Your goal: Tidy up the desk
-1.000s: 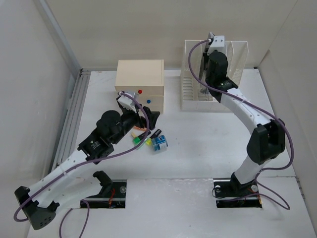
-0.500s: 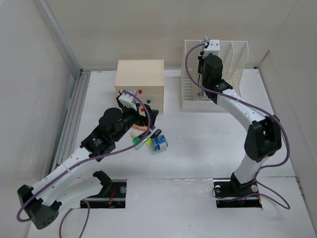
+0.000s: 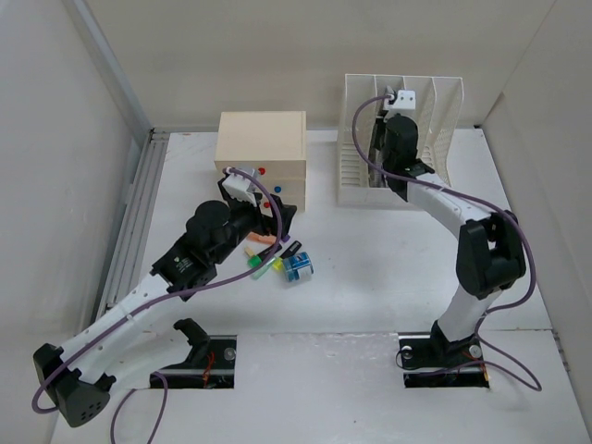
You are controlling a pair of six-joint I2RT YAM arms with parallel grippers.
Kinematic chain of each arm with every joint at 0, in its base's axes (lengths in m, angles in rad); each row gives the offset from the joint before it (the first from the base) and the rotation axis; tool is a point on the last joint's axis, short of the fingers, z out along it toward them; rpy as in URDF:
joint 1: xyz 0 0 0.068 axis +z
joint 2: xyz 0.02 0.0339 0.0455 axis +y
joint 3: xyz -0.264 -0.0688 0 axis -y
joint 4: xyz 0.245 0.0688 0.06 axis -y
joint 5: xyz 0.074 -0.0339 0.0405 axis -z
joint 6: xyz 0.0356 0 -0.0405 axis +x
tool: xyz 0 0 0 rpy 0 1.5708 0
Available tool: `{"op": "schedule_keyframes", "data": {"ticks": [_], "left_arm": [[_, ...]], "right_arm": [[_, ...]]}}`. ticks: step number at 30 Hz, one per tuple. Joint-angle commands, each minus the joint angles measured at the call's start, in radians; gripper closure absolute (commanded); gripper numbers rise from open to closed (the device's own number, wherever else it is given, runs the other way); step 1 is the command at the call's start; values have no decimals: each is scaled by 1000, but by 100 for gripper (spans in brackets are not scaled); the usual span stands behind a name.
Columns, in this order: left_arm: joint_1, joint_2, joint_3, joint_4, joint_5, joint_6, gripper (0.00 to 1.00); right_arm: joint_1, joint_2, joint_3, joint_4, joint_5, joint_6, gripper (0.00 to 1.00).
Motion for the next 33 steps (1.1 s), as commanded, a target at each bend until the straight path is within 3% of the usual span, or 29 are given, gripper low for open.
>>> {"op": "schedule_keyframes", "data": {"ticks": [1,3,4,5,8,12,19,26,27,28,29,32,33], "left_arm": [[5,-5,-7,55,-1,3,6],[5,-5,-7,55,-10,3,6],[5,-5,-7,55,-10,3,6],[5,-5,-7,55,-10,3,6],[5,-14,-7,55,-10,3,6],[5,-24,-7,55,-10,3,4],[5,-42,-7,64,-10,-6,4],[15,-77,-7,64,-76,-29,0],[15,-88,-7,64,-107,-52,0],[26,-88,7,51,-174,-61,0],[38,-88,21,51,-238,-83,0],[98,-73,59,2,-260,-117,0],[115,-62,69,-11,-260,-117,0]], "right_arm": [[-9,-23,-11,116,-61,52,100],[-9,-32,-38,116,-72,63,99],[-9,-32,-38,116,-88,63,93],[-9,-41,-64,116,-100,63,78],[-18,-73,-97,107,-161,52,50],[-18,-135,-158,98,-209,22,27],[-18,-309,-213,53,-256,-84,1],[-30,-547,-200,-89,-284,-212,0],[-43,-587,-199,-126,-340,-200,0],[-90,-604,-199,-175,-567,-213,0],[-112,-616,-199,-256,-686,-213,3],[-112,-626,-212,-344,-906,-202,25],[-100,-626,-235,-382,-937,-193,51]]}}
